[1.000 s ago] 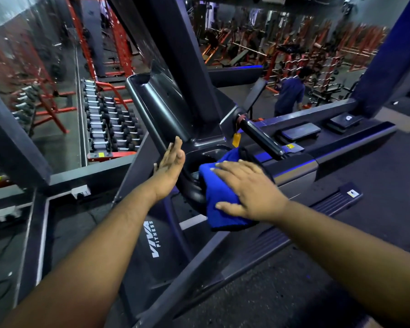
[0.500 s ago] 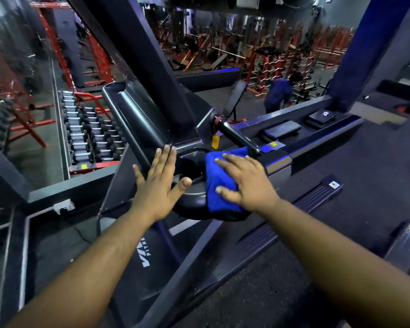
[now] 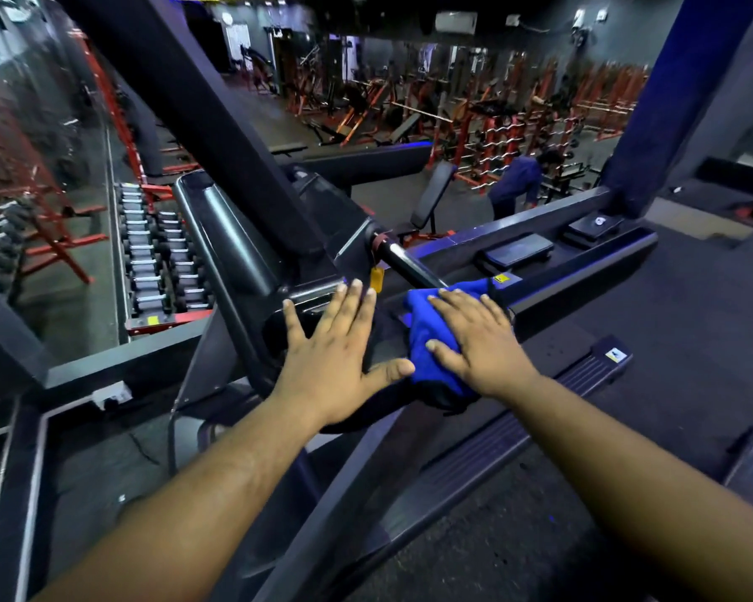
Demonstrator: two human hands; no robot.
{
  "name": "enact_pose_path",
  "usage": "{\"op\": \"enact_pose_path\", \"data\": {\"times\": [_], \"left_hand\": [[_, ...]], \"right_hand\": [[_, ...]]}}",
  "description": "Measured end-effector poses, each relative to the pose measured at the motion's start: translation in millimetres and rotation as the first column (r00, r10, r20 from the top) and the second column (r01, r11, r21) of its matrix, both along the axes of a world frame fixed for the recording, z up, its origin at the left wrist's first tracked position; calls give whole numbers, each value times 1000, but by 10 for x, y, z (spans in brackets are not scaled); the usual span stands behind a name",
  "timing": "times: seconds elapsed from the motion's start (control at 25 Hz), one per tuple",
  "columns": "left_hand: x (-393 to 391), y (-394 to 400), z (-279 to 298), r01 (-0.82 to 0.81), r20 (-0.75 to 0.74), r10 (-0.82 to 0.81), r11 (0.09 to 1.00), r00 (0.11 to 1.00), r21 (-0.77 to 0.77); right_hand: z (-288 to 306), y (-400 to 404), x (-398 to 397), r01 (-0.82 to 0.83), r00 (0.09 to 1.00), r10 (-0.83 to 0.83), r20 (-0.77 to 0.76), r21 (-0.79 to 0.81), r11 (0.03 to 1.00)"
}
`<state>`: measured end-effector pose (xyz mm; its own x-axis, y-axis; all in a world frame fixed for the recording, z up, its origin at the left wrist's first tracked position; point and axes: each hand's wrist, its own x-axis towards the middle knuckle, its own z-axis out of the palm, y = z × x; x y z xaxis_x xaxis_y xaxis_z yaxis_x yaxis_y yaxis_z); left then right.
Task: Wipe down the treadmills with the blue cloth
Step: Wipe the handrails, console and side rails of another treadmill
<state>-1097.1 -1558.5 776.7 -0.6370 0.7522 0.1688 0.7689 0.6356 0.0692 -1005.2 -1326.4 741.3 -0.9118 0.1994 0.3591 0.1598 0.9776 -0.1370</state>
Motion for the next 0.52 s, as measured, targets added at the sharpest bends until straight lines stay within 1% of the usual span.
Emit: {"op": "enact_pose_path", "data": {"times": [0.08, 0.16, 0.2, 0.24, 0.28, 0.32, 0.4, 0.44, 0.48, 0.52], "left_hand": [[33, 240, 13, -22, 3, 22, 998, 1000, -59], [34, 466, 29, -45, 20, 48, 994, 999, -102], [21, 584, 37, -63, 33, 68, 991, 997, -119], [-2, 676, 40, -82, 52, 90, 987, 995, -137], [-32, 747, 40, -101, 76, 114, 983, 991, -152], [-54, 795, 30, -119, 102, 137, 979, 985, -168], [-89, 852, 5, -156, 124, 181, 969, 976, -190], [-97, 851, -3, -171, 119, 196, 967, 973, -189], [-97, 852, -9, -186, 112, 209, 964, 972, -188], [-86, 857, -10, -196, 108, 219, 961, 970, -194]], "right_hand": [[142, 291, -208, 78, 989, -76, 125, -13, 997], [263, 432, -437, 66, 968, -63, 243, -5, 998], [326, 502, -530, 31, 965, -26, 260, -15, 999], [378, 561, -597, -6, 970, 14, 242, -34, 999], [432, 629, -645, -39, 981, 50, 188, -60, 997], [475, 689, -669, -67, 994, 73, 87, -71, 995], [523, 802, -735, -77, 984, 74, -159, -11, 997], [553, 808, -763, -59, 983, 63, -173, 26, 998], [557, 792, -796, -46, 998, 48, -42, 32, 998], [508, 770, -816, -39, 980, 41, 193, -15, 999]]}}
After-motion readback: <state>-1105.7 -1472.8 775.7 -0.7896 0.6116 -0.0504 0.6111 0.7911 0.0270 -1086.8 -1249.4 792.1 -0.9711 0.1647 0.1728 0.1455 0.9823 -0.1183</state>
